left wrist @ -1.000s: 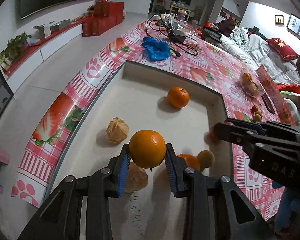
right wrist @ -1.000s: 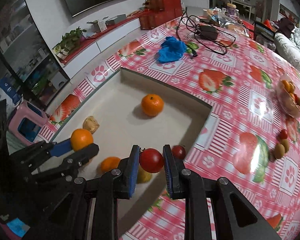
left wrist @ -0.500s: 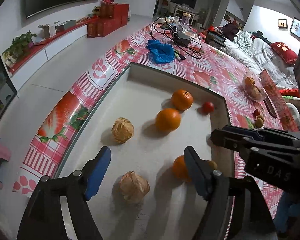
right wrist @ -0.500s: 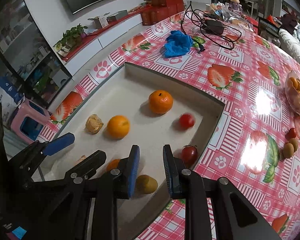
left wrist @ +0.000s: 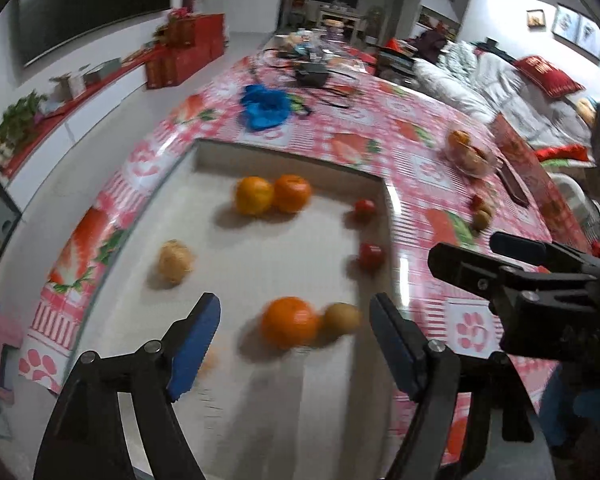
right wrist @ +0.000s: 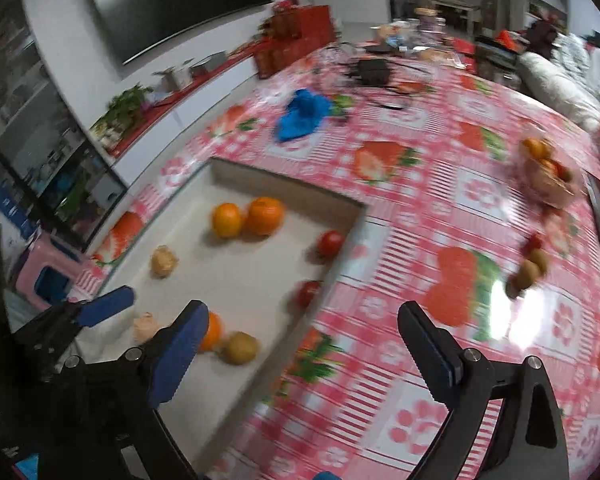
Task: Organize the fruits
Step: 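Open both grippers over the white tray, dropping the orange and tomato, then move both open grippers back toward the kiwis beside the glass bowl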
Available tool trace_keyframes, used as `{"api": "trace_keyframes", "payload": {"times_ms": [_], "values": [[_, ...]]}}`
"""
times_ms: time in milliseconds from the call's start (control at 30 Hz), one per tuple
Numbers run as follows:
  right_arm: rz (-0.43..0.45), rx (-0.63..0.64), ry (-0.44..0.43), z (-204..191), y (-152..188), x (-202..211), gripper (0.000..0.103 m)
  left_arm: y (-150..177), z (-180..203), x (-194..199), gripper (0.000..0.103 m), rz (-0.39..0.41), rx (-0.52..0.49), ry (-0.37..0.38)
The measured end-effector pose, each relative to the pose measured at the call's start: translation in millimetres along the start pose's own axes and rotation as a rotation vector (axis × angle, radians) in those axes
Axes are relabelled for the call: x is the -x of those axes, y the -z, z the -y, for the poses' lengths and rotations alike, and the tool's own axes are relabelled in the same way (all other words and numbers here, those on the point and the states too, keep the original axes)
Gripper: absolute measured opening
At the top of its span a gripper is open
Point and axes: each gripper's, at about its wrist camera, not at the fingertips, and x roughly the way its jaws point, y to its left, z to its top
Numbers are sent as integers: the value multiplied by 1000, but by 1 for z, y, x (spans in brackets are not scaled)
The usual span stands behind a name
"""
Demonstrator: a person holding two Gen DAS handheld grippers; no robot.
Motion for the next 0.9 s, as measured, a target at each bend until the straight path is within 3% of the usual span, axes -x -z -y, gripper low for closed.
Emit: {"api": "trace_keyframes", "payload": {"times_ms": [200,433,633,900], "values": [[-12,-179,101,81,31,14,102,0,63,0,81,-26,-96,90],[-37,-353,196,163,84,32,102,10,125,-22,82,-97,-200,92],[-11,-400,287,206,116,49,102,26,161,-45,82,-173,-256,58],[0,-342,348,221,123,52,102,19,191,-51,82,-163,-309,32]]}}
